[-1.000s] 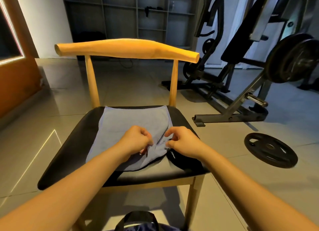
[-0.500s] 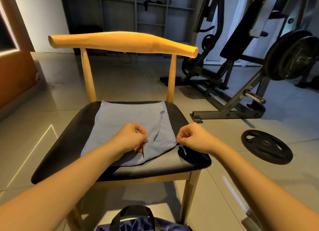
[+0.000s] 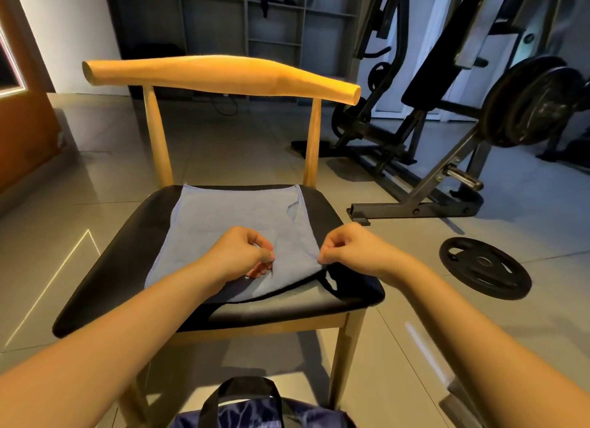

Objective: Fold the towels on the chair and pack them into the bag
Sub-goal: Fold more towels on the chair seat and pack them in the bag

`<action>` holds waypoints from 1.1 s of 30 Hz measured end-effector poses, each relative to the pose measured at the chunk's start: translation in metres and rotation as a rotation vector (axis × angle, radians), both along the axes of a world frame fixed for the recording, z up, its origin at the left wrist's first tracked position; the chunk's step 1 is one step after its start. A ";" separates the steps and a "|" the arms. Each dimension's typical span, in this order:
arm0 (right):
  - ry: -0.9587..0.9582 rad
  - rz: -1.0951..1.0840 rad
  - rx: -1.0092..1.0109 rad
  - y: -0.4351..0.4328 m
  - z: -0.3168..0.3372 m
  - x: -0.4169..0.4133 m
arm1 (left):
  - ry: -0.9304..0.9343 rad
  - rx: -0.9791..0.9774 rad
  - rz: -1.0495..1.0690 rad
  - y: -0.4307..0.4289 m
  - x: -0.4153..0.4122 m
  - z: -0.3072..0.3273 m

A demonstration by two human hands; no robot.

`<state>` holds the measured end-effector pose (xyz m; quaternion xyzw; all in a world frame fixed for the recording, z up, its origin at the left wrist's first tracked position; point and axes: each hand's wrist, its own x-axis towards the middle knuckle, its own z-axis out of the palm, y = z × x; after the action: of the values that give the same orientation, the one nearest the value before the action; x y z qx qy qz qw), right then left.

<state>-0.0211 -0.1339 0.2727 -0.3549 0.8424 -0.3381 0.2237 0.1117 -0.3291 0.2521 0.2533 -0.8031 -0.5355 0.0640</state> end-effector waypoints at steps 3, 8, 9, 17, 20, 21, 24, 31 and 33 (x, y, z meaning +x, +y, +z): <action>-0.136 -0.011 0.092 0.012 0.001 0.003 | 0.008 -0.062 -0.035 0.007 0.000 0.000; -0.044 -0.137 0.080 -0.015 -0.020 0.016 | -0.010 -0.486 -0.180 0.013 0.002 -0.008; -0.047 -0.166 0.070 -0.016 -0.023 0.016 | 0.010 -0.618 -0.183 0.013 0.004 -0.013; -0.211 -0.241 0.111 0.025 -0.020 0.022 | -0.245 -1.012 -0.234 -0.003 0.028 -0.045; -0.320 -0.266 0.066 0.025 -0.022 0.027 | -0.291 -0.976 -0.242 -0.006 0.031 -0.049; -0.339 -0.275 0.062 0.024 -0.021 0.028 | -0.305 -0.980 -0.245 -0.004 0.032 -0.048; -0.328 -0.279 0.086 0.021 -0.019 0.028 | -0.292 -1.009 -0.250 -0.002 0.037 -0.039; 0.435 -0.267 -0.039 -0.001 -0.024 0.031 | -0.028 -0.784 -0.013 -0.041 0.078 0.007; 0.567 -0.106 -0.099 -0.010 -0.021 0.041 | -0.003 -0.719 0.129 -0.050 0.097 0.016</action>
<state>0.0196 -0.1434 0.2514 -0.4012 0.8712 -0.2774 -0.0565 0.2087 -0.3791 0.2685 0.2656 -0.9225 -0.2132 0.1815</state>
